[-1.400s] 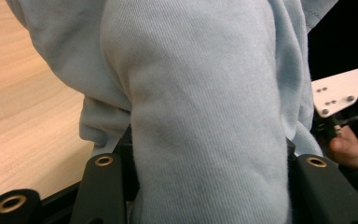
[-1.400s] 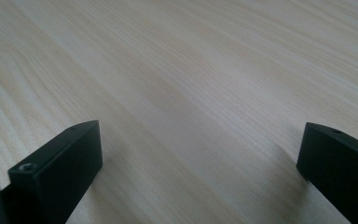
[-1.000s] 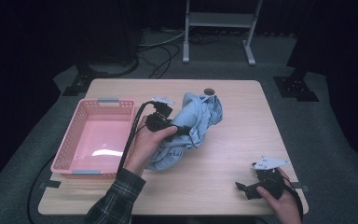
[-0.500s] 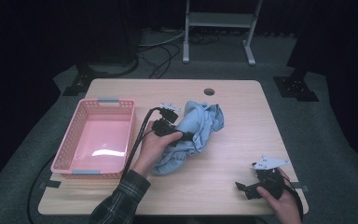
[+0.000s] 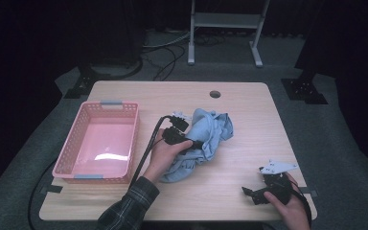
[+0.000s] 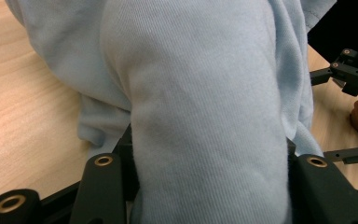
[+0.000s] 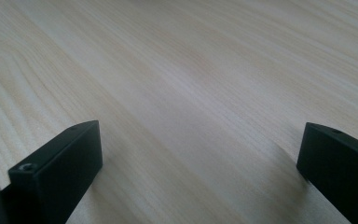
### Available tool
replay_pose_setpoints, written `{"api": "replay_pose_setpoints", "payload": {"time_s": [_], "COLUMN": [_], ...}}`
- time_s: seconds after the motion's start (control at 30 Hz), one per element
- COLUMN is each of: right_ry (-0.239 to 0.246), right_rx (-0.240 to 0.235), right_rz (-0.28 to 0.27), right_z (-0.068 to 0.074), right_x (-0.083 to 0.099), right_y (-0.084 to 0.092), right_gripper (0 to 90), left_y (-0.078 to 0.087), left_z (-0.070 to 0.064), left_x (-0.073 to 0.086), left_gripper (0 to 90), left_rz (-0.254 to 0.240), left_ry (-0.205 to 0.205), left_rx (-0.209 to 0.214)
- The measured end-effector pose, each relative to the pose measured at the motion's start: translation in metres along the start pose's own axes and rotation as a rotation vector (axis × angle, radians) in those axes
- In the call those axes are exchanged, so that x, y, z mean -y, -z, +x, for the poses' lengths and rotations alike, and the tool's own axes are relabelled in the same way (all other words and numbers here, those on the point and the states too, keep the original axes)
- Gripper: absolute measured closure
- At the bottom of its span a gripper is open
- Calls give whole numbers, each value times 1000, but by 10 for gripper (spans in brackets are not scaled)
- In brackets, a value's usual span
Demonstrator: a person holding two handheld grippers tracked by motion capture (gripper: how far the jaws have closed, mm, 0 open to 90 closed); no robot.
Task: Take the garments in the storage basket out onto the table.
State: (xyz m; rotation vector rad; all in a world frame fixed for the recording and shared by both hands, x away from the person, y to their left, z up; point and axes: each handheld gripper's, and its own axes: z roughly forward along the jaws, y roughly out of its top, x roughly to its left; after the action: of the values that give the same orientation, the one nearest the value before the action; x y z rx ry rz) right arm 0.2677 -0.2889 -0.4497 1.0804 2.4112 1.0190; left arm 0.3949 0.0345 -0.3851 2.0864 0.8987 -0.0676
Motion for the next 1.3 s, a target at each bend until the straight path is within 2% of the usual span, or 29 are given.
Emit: {"api": "replay_pose_setpoints", "payload": {"time_s": [0.17,0.57,0.83,0.97,1.1,1.23,1.3], "right_ry": [0,0,0,0,0,0,-3], "right_rx": [0,0,0,0,0,0,3], "right_rz": [0,0,0,0,0,0,0], "right_z": [0,0,0,0,0,0,0], "right_x": [0,0,0,0,0,0,0], "right_y": [0,0,0,0,0,0,0], "right_gripper": [0,0,0,0,0,0,0], "left_y": [-6,-26,-36,-38,-42,-46,-46], "left_z": [-2,-6,-12,-13,-17,-23,-24], "left_x": [2,8,10,11,12,12,12], "left_gripper": [481,474,467,461,453,450,449], "left_rz": [2,46,80,89,104,123,127], "left_ry": [-3,-11,-46,-47,-65,-103,-107], "left_rx": [-7,-20,-53,-56,-80,-118,-127]}}
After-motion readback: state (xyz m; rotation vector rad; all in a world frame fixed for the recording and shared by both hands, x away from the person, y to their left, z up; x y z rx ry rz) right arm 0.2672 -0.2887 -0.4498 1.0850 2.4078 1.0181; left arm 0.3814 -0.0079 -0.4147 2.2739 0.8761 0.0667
